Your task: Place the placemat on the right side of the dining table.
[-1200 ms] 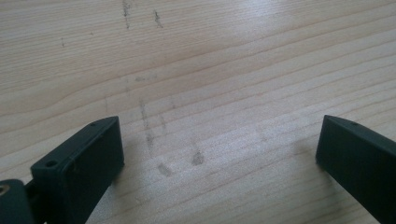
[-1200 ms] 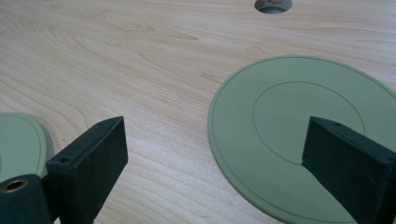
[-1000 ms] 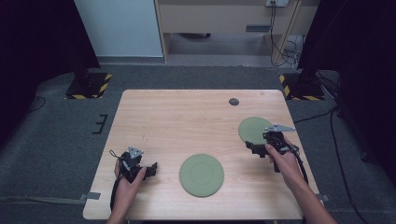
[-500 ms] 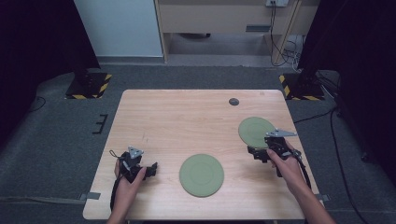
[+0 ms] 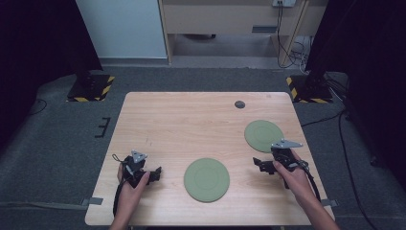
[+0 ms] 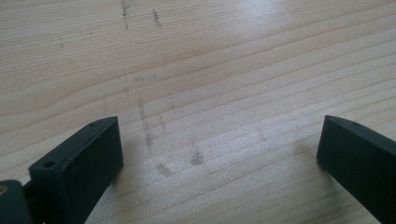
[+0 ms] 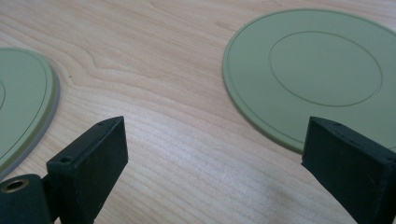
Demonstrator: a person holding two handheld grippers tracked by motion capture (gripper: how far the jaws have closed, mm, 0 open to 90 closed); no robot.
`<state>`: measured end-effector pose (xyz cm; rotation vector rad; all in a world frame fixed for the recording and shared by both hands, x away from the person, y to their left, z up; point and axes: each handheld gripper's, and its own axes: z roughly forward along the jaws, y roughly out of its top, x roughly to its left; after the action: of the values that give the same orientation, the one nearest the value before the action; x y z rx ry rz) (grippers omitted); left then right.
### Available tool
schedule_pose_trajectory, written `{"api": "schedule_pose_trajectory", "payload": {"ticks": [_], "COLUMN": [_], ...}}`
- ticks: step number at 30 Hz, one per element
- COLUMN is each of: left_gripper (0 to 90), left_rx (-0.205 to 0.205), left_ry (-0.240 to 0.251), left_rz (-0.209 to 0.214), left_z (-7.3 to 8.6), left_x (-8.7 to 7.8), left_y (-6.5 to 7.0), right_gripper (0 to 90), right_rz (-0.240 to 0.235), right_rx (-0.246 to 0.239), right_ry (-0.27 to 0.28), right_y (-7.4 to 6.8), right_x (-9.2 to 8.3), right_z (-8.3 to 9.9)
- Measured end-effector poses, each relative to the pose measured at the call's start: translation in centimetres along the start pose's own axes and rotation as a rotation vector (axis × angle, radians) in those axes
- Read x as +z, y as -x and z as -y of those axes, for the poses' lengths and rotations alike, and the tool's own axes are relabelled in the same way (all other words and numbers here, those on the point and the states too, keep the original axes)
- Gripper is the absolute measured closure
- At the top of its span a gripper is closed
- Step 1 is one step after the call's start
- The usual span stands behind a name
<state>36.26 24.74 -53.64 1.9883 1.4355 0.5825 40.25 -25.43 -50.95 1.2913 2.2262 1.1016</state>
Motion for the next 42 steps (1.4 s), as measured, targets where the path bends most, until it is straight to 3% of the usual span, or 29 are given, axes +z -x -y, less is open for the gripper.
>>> {"api": "schedule_pose_trajectory", "payload": {"ticks": [4,16,34,42], "left_gripper": [0.0,0.0,0.0,0.0], "left_rx": [0.000,0.000,0.000,0.000], "left_ry": [0.000,0.000,0.000,0.000], "left_rz": [0.000,-0.001,0.000,0.000], "left_z": [0.0,0.0,0.0,0.0], "left_x": [0.0,0.0,0.0,0.0], "left_y": [0.0,0.0,0.0,0.0], "right_gripper": [7.1,7.2,7.2,6.9], "right_rz": [0.004,-0.023,-0.058,-0.040], "right_rx": [-0.017,-0.009,-0.027,-0.029], "right_ry": [-0.012,-0.029,-0.031,-0.029], "right_y": [-0.3,-1.2,-2.7,-3.4], "right_x": [0.0,0.3,0.7,1.6], "right_z": [0.2,1.3,1.4,1.5]}}
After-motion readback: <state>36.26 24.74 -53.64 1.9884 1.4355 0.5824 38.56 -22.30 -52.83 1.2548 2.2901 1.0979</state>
